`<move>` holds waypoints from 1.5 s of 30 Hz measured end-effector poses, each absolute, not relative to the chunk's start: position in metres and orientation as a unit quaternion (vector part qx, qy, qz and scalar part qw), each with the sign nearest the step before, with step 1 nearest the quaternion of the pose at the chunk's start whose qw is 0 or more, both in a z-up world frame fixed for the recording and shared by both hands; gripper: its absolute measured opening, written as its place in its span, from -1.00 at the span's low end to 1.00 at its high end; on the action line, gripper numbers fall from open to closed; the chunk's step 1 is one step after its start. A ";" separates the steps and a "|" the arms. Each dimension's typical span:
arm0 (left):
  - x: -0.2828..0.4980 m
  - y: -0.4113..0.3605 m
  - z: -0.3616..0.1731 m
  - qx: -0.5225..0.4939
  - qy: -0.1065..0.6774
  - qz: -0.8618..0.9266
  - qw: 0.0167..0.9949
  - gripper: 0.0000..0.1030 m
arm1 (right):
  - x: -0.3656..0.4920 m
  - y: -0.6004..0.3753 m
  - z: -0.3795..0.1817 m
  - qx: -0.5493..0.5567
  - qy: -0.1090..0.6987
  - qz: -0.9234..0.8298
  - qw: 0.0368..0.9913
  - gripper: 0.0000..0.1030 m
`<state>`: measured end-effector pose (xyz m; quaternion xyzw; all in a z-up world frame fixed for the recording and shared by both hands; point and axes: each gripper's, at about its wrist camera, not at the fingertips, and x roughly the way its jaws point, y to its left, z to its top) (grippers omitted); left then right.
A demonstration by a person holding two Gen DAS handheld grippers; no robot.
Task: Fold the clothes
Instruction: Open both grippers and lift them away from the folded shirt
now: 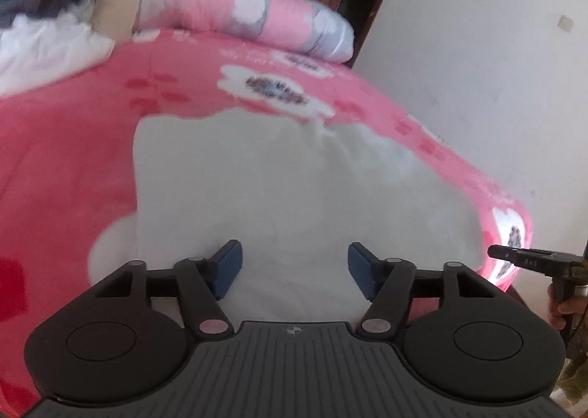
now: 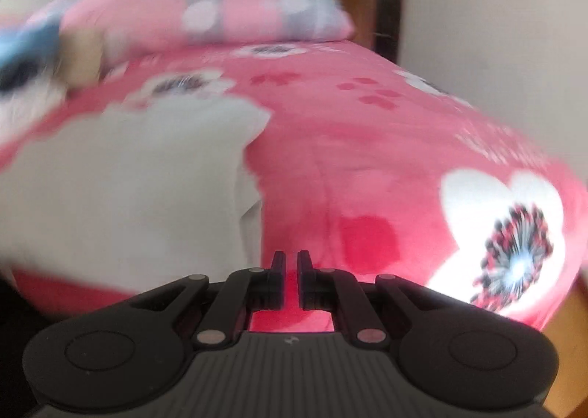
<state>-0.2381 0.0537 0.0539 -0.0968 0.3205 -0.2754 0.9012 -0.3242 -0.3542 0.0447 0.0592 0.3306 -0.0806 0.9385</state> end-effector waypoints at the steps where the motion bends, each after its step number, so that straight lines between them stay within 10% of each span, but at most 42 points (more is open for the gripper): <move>1: -0.233 0.047 0.056 -0.098 0.318 -0.286 0.899 0.28 | -0.319 -0.344 0.049 0.060 0.323 -0.060 0.943 -0.87; 34: -0.056 -0.036 0.030 -0.034 0.389 -0.196 0.900 0.47 | -0.118 -0.267 0.055 -0.006 0.389 0.112 0.914 -0.87; 45: -0.073 0.044 0.072 -0.136 0.277 -0.135 0.941 0.48 | -0.103 -0.333 0.053 0.081 0.357 -0.031 0.930 -0.85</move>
